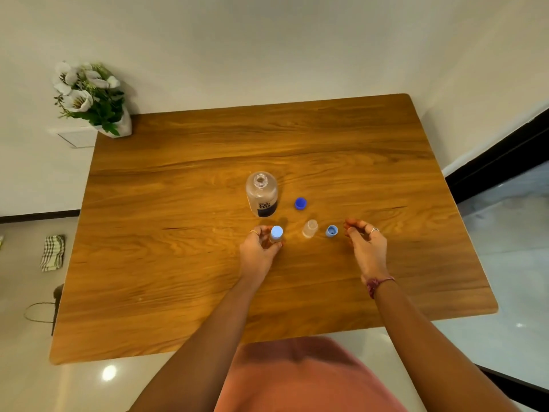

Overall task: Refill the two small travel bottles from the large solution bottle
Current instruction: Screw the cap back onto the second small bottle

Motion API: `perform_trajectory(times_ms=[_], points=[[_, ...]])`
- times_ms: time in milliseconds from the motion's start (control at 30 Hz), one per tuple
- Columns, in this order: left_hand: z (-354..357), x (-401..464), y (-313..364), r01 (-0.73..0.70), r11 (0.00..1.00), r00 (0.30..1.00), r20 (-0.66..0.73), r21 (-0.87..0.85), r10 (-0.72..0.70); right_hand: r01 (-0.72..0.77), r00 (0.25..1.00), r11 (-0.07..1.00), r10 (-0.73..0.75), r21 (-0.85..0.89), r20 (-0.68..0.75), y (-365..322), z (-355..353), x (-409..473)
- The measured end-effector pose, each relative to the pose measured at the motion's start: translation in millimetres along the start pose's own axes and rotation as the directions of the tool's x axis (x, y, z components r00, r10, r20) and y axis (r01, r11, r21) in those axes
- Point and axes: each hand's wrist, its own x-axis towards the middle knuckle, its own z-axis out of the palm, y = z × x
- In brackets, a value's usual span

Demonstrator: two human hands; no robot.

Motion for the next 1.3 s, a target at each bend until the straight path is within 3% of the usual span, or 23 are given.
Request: perform_trajectory(times_ms=[433, 567, 633, 700, 767, 800, 967, 1100, 1300], points=[[2, 7, -4, -0.018, 0.999, 1.0, 0.008, -0.034, 0.019, 0.062, 0.996, 0.983, -0.049, -0.175, 0.077, 5, 2, 10], [-1, -7, 0, -0.109, 0.994, 0.988, -0.11, 0.029, 0.112, 0.121, 0.988, 0.953, -0.089, -0.278, 0.128, 2, -3, 14], [-2, -22, 0, -0.209, 0.974, 0.948, -0.227, 0.088, 0.224, 0.171, 0.977, 0.925, -0.113, -0.34, 0.183, 0, -6, 15], [0, -38, -3, -0.41, 0.897, 0.847, -0.295, 0.163, 0.441, 0.221, 0.957, 0.887, -0.117, -0.406, 0.265, -1, -9, 18], [5, -51, -3, -0.579, 0.793, 0.745, -0.271, 0.192, 0.61, 0.271, 0.929, 0.835, -0.096, -0.479, 0.357, -2, -13, 20], [10, -56, -1, -0.616, 0.769, 0.731, -0.239, 0.172, 0.639, 0.298, 0.913, 0.803, -0.083, -0.516, 0.399, -2, -14, 22], [36, -61, 23, -0.577, 0.815, 0.811, -0.082, 0.053, 0.579, 0.409, 0.863, 0.698, -0.087, -0.588, 0.497, -6, -10, 24], [53, -52, 31, -0.436, 0.9, 0.899, -0.042, 0.019, 0.436, 0.432, 0.861, 0.676, -0.113, -0.596, 0.496, -6, -9, 27], [71, -42, 36, -0.234, 0.972, 0.972, -0.006, -0.002, 0.234, 0.484, 0.839, 0.643, -0.15, -0.593, 0.523, 1, -13, 37]])
